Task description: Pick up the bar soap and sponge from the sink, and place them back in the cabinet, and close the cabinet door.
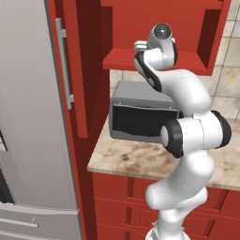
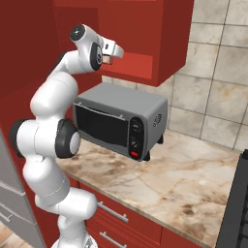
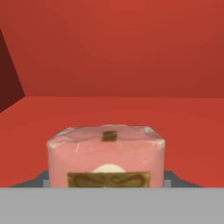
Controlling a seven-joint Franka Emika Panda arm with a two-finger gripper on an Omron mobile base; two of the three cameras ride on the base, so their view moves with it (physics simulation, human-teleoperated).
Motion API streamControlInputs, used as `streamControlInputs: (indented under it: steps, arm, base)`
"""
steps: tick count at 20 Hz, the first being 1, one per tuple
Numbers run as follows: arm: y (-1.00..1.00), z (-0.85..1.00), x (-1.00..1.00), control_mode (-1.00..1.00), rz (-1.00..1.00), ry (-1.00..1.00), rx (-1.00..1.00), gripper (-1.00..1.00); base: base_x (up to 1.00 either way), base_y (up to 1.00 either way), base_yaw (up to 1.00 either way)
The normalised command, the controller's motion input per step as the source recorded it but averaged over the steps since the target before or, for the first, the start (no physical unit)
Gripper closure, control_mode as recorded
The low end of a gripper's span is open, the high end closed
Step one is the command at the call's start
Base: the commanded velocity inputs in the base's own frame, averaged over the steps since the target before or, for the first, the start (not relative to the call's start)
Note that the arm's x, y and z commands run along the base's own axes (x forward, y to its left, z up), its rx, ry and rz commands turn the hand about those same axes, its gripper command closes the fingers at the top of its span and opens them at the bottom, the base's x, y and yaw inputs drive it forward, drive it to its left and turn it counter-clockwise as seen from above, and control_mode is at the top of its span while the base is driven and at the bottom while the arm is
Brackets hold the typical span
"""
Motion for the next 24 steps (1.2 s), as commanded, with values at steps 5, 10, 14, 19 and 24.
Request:
streamControlInputs:
  steps: [5,10,14,19,24]
  arm:
    - [0.0,-0.08,0.39,-1.0,0.0,0.0,0.0,1.0]
    - [0.0,-0.05,0.38,-1.0,0.0,0.0,0.0,1.0]
    - [0.0,0.0,0.39,-1.0,0.0,0.0,0.0,1.0]
    - [0.0,-0.01,0.39,-1.0,0.0,0.0,0.0,1.0]
    - [0.0,-0.04,0.33,-1.0,0.0,0.0,0.0,1.0]
  base:
    - [0.0,0.0,0.0]
    - [0.0,0.0,0.0]
    - [0.0,0.0,0.0]
    - [0.0,0.0,0.0]
    - [0.0,0.0,0.0]
